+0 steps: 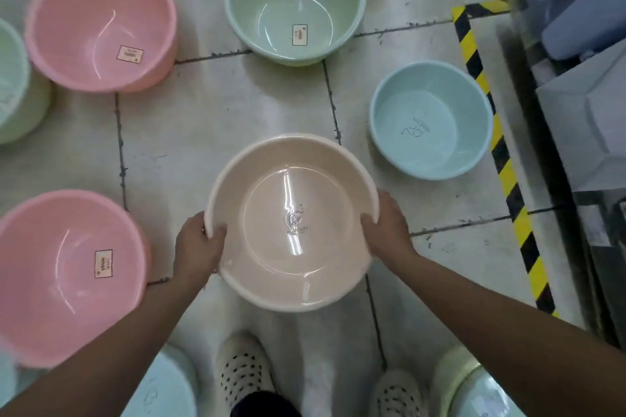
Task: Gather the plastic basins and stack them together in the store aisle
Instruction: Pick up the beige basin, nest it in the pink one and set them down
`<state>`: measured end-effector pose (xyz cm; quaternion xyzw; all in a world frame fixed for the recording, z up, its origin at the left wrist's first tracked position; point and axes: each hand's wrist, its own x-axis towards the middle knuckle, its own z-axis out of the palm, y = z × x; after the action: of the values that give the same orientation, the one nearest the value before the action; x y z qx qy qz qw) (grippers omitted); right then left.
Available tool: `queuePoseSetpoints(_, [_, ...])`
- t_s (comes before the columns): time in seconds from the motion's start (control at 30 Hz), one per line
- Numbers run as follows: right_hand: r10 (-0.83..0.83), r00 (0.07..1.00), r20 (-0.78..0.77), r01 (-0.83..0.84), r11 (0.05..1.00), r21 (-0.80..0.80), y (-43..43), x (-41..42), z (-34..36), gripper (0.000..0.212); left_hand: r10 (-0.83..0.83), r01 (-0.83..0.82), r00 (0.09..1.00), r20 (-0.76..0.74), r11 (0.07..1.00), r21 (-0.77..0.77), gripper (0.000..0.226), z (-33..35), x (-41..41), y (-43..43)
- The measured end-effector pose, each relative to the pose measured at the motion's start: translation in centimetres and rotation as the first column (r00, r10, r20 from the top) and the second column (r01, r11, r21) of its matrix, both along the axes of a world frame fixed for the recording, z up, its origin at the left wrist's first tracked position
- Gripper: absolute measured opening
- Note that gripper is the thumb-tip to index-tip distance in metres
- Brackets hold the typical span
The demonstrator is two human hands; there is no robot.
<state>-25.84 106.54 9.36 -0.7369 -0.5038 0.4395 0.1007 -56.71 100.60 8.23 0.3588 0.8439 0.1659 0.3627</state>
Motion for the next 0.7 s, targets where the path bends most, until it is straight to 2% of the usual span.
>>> queuePoseSetpoints(0.13, [0.076,0.994,0.073,-0.076,0.997,-0.001,-0.7,-2.6,-3.2,0.046,-0.032,0.030,0.999,-0.035,0.997,-0.066,0.024,-2.8,-2.7,-1.5])
queuePoseSetpoints(0.27, [0.027,0.994,0.108,-0.022,0.999,-0.041,-1.8,-3.2,-6.1,0.046,-0.100,0.097,0.993,-0.063,0.994,-0.048,0.028,-5.0,-2.7,-2.3])
queuePoseSetpoints(0.5, [-0.037,0.994,0.103,0.049,0.991,-0.122,-3.2,-3.2,-9.5,0.050,0.016,-0.012,0.996,0.085,0.998,-0.056,0.018,-7.6,-2.2,-2.6])
queuePoseSetpoints(0.6, [-0.044,0.995,0.088,0.056,0.989,-0.136,-3.6,-3.3,-10.3,0.051,0.048,-0.039,0.993,0.108,0.995,-0.087,0.022,-8.4,-2.2,-2.5])
queuePoseSetpoints(0.7, [-0.031,0.996,0.078,0.043,0.987,-0.157,-3.9,-3.5,-10.5,0.052,0.033,-0.024,0.993,0.113,0.997,-0.077,0.016,-8.5,-2.5,-1.9])
